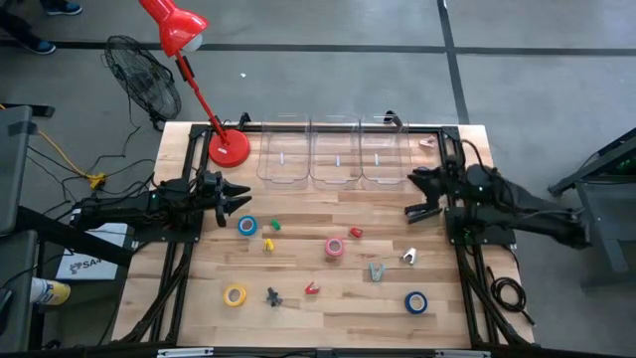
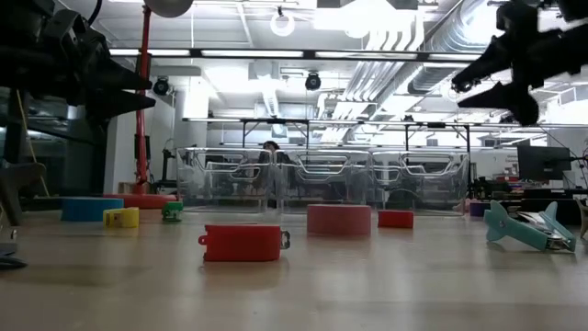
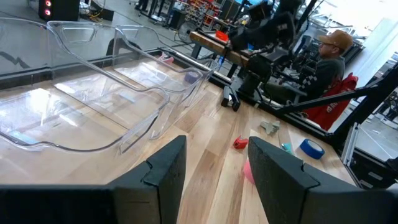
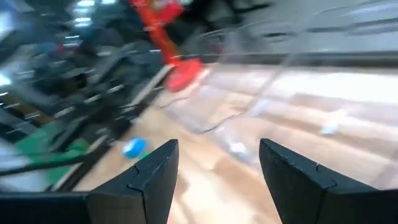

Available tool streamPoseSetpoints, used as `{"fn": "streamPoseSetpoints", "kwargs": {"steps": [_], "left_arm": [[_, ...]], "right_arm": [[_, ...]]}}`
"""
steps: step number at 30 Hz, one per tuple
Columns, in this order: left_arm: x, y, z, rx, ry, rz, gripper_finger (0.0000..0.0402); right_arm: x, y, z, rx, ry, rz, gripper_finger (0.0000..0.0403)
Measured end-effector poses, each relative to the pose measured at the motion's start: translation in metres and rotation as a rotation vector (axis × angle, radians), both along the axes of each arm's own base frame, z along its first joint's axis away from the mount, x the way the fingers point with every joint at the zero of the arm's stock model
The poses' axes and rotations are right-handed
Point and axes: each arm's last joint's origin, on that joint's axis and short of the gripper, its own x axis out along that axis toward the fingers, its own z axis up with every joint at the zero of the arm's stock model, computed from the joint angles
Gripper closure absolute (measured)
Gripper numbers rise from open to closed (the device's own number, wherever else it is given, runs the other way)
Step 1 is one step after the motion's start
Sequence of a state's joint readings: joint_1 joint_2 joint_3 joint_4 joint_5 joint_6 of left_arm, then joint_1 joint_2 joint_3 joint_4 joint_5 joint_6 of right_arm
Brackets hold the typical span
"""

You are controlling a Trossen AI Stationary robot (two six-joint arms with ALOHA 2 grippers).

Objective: Pick and place Stapler, Stapler remover, tape
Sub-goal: Put the pink staple remover into the right transparent bin

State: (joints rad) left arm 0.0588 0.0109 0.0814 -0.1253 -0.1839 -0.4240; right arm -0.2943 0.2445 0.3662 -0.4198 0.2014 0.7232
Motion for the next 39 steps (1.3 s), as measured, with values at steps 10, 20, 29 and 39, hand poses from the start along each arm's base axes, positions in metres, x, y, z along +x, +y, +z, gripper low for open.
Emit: {"fn": "streamPoseSetpoints", "kwargs": {"steps": [10, 20, 29, 39], "left_arm": [[0.0, 0.0, 0.0, 0.0, 0.0, 0.0, 0.0231], [0.0, 0.0, 0.0, 0.0, 0.0, 0.0, 0.0231], [0.0, 0.0, 0.0, 0.0, 0.0, 0.0, 0.0231], [0.0, 0.0, 0.0, 0.0, 0.0, 0.0, 0.0231]], "right_arm": [[0.025, -0.038, 0.059, 0.07, 0.4, -0.253, 0.0187], [0.057, -0.103, 0.083, 0.134, 0.855, -0.266, 0.0187], [0.071, -0.161, 0.079, 0.338, 1.189, -0.277, 0.0187], [0.085, -0.205, 0.041, 0.33, 1.409, -0.045, 0.0187]]}}
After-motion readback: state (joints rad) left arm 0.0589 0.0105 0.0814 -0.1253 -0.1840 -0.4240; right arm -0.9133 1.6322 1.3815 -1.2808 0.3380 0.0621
